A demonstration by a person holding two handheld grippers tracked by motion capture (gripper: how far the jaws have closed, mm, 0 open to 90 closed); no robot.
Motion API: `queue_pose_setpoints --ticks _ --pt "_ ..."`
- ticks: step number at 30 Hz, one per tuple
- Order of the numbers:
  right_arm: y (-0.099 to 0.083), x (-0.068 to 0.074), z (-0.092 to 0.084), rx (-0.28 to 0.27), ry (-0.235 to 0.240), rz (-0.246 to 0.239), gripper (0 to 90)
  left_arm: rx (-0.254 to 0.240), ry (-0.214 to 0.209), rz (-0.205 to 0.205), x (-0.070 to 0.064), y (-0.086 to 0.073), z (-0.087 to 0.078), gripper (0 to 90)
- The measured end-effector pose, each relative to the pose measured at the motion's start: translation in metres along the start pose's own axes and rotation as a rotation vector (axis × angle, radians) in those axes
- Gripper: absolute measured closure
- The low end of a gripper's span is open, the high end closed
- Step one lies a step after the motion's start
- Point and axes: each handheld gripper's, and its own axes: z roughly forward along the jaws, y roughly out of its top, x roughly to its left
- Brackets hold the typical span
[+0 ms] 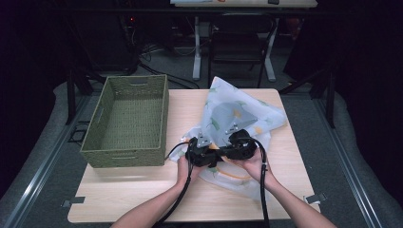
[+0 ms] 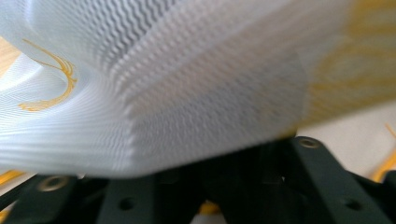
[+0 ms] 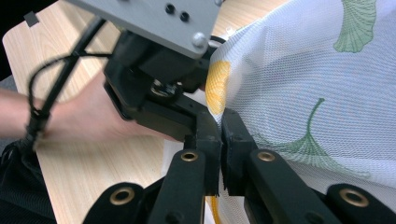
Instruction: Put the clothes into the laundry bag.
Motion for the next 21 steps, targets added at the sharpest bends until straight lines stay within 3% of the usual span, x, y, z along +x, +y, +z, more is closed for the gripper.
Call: queue_pose_setpoints --ticks 3,9,16,21 --pt "0.002 0.001 -0.001 -0.006 -0.011 -0.021 87.6 0.04 -0.003 0.011 0.001 0.0 -0.007 38.7" --pt "0.003 0.003 -0.004 -0.02 -0.014 -0.028 87.6 0.107 0.01 0.043 0.004 0.001 -0.027 25.5" --pt "0.003 0.001 -0.005 -0.019 -0.014 -0.029 87.6 0.138 -0.026 0.054 0.008 -0.009 -0.06 18.7" --pt "0.004 0.003 -0.005 -0.017 -0.014 -0.028 87.6 0.202 -0.027 0.041 0.015 -0.018 -0.063 20.7"
